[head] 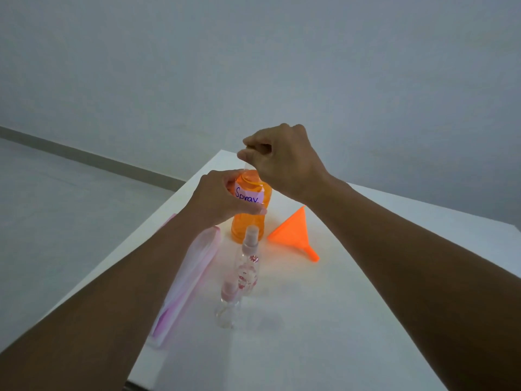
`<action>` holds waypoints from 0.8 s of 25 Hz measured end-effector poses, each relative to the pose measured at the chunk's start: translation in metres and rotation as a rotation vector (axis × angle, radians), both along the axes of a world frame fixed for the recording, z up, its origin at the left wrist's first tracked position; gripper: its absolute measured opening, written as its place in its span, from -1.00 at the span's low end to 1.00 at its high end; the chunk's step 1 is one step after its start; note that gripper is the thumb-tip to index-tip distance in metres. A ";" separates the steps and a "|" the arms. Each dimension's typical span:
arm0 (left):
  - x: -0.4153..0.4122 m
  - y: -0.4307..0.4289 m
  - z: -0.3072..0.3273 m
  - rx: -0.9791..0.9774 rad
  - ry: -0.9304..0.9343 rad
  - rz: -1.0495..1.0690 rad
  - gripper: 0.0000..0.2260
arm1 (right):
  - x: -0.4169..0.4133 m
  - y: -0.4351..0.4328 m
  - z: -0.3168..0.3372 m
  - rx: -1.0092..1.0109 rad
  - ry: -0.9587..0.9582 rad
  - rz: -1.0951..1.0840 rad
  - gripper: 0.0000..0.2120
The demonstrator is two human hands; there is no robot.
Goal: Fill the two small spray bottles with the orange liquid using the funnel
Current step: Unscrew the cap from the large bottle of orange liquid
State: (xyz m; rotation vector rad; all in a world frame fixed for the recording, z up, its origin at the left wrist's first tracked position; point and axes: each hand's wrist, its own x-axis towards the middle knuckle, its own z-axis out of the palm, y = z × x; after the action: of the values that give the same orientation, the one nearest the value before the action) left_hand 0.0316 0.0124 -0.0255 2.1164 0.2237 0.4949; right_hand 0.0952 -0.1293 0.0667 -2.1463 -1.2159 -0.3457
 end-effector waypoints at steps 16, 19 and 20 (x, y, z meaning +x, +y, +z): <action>0.002 -0.002 -0.003 0.038 0.037 0.047 -0.41 | 0.015 -0.001 0.039 -0.513 -0.135 0.083 -0.74; 0.003 -0.003 -0.003 0.033 0.047 0.056 -0.39 | 0.013 -0.009 0.050 -0.608 -0.159 0.129 -0.65; 0.003 -0.004 -0.003 0.033 0.053 0.060 -0.38 | 0.011 -0.010 0.053 -0.624 -0.132 0.133 -0.53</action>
State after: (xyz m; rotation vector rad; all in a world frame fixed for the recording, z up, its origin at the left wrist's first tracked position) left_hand 0.0345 0.0088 -0.0285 2.1614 0.3116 0.4814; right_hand 0.1061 -0.1397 0.1200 -2.5654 -1.7031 -0.0455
